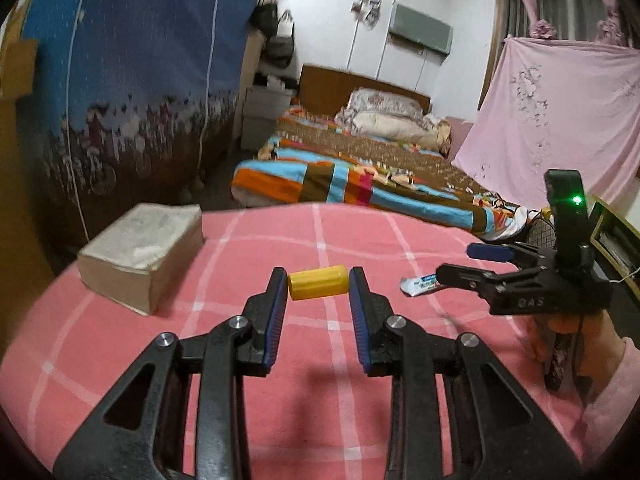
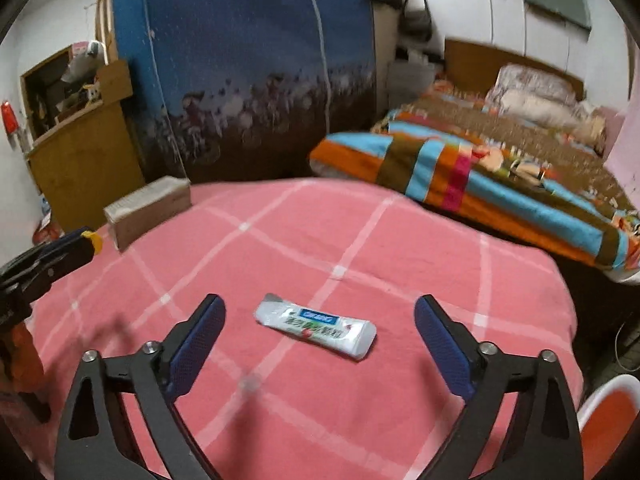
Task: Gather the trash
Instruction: 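Grasp the white toothpaste tube with the right tool while the left tool holds the yellow cap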
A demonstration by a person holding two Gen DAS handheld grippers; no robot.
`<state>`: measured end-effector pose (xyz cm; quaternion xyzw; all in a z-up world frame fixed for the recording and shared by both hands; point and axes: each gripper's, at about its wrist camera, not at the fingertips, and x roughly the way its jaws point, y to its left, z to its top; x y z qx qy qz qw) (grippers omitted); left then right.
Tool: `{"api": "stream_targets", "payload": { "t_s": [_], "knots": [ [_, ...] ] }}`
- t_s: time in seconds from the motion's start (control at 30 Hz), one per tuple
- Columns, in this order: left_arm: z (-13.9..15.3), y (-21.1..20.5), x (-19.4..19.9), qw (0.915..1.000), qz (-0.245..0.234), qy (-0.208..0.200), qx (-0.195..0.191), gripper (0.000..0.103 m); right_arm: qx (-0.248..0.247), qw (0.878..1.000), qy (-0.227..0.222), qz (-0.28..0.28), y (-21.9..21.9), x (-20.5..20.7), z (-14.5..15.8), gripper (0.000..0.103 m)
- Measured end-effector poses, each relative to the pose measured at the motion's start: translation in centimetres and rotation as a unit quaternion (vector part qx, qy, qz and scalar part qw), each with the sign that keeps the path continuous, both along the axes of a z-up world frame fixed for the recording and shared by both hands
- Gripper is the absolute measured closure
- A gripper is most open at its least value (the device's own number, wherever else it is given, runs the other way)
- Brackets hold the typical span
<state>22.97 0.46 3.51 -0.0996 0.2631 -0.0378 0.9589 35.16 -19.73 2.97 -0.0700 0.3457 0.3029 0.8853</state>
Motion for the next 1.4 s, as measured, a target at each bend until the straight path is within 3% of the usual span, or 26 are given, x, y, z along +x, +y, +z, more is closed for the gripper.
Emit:
{"api": "stream_targets", "payload": {
  "t_s": [0.23, 0.3, 0.37, 0.47, 0.7, 0.93, 1.2, 1.4],
  "knots": [
    [-0.9, 0.0, 1.0, 0.9992, -0.002, 0.038, -0.015, 0.090, -0.041, 0.997, 0.048, 0.046, 1.2, 1.9, -1.6, 0.034],
    [-1.0, 0.1, 0.8, 0.9992, -0.002, 0.037, -0.017, 0.090, -0.050, 0.996, 0.045, 0.055, 1.3, 1.5, -1.6, 0.038],
    [-1.0, 0.2, 0.9, 0.9992, -0.002, 0.038, -0.016, 0.090, -0.058, 0.995, 0.043, 0.064, 1.2, 0.8, -1.5, 0.054],
    [-0.9, 0.1, 1.0, 0.9991, -0.005, 0.039, -0.013, 0.090, -0.078, 0.994, 0.036, 0.071, 1.4, -0.3, -1.6, 0.062],
    [-0.7, -0.5, 0.8, 0.9993, -0.008, 0.037, -0.002, 0.090, -0.115, 0.991, 0.012, 0.071, 2.3, -1.3, -1.8, 0.070],
    [-0.7, -1.1, 0.5, 0.9993, -0.009, 0.036, -0.001, 0.090, -0.110, 0.993, -0.007, 0.048, 1.7, -3.2, -1.6, 0.076],
    [-0.5, -2.6, -0.7, 0.9997, -0.014, 0.017, 0.003, 0.090, -0.093, 0.995, -0.023, 0.003, 0.6, -5.9, -1.4, 0.078],
    [0.0, -4.1, -1.7, 0.9997, -0.020, -0.011, 0.006, 0.090, -0.026, 0.995, -0.067, -0.065, -1.8, -8.8, 0.3, 0.078]
  ]
}}
